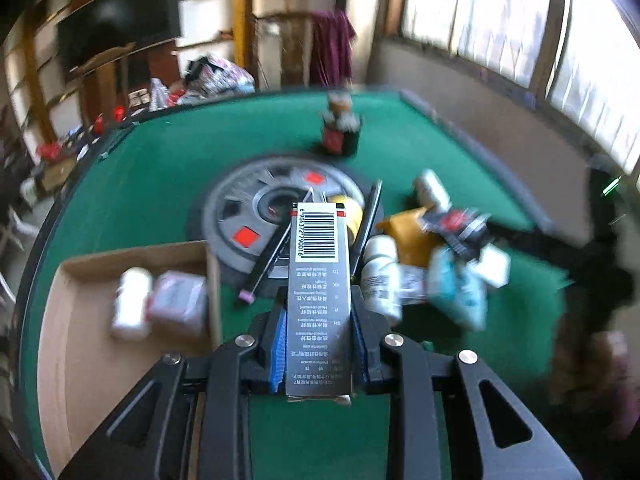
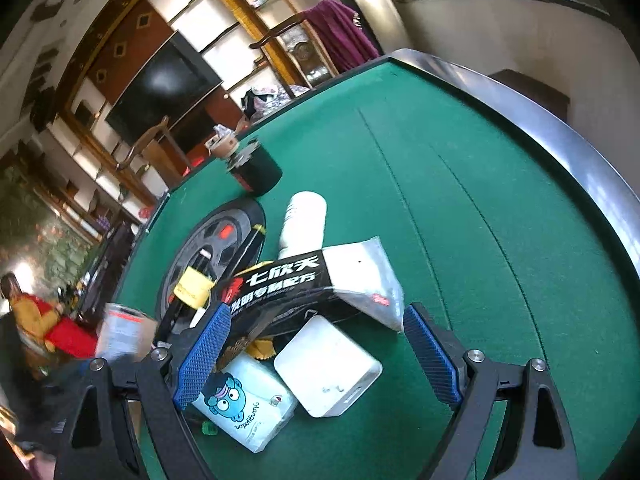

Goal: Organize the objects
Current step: 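Carry the carton toward the tray with left tool while right tool grasps green-capped black marker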

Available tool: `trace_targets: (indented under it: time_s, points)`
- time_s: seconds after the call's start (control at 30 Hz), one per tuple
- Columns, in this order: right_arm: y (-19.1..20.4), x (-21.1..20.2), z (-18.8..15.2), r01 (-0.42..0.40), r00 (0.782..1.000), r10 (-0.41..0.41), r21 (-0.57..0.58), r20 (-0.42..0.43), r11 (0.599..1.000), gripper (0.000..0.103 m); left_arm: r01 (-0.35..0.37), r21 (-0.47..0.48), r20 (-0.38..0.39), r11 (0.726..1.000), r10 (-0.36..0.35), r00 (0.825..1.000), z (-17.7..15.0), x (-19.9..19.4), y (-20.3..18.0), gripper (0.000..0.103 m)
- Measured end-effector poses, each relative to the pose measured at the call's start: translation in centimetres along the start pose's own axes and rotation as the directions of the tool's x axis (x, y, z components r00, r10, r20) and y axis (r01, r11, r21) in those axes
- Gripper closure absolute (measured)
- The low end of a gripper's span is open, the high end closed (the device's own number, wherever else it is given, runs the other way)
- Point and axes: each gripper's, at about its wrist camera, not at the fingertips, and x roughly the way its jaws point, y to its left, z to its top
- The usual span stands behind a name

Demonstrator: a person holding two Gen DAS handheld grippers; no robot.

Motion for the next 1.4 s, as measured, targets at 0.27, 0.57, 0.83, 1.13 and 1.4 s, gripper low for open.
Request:
trace_targets:
  time_s: [0.27, 0.57, 0.83, 1.13, 1.4]
  points:
    - [9.2, -3.4, -2.5, -0.192, 0.981, 0.187, -0.233, -0.044, 0.953, 0.011, 0.036, -0.195, 0.15, 0.98, -0.006, 0.989, -5.7, -10.1, 6.9, 0.077]
    - [21.2, 3.5, -8.6, -0.199, 0.955, -0.027, -0.705, -0.296, 0.681, 0.039, 0.041, -0.311, 0.191, 0.949, 0.02, 0.981, -10.8, -13.6, 11.5, 0.077]
    - [21.5, 6.8, -11.3, -0.138, 0.935, -0.193, -0.807, -0.297, 0.574, 0.059, 0.037, -0.341, 0.178, 0.939, 0.025, 0.984, -13.3, -13.6, 13.3, 0.077]
    - [21.3, 6.0, -11.2, -0.191, 0.91, -0.123, -0.664, -0.396, 0.722, 0.086, 0.049, -0.342, 0.18, 0.938, 0.014, 0.984, -14.2, -13.4, 12.9, 0.077]
    - [18.9, 3.2, -10.7, -0.232, 0.917, 0.024, -0.484, -0.398, 0.844, 0.087, 0.044, -0.351, 0.185, 0.935, 0.023, 0.982, -14.3, -13.6, 13.1, 0.077]
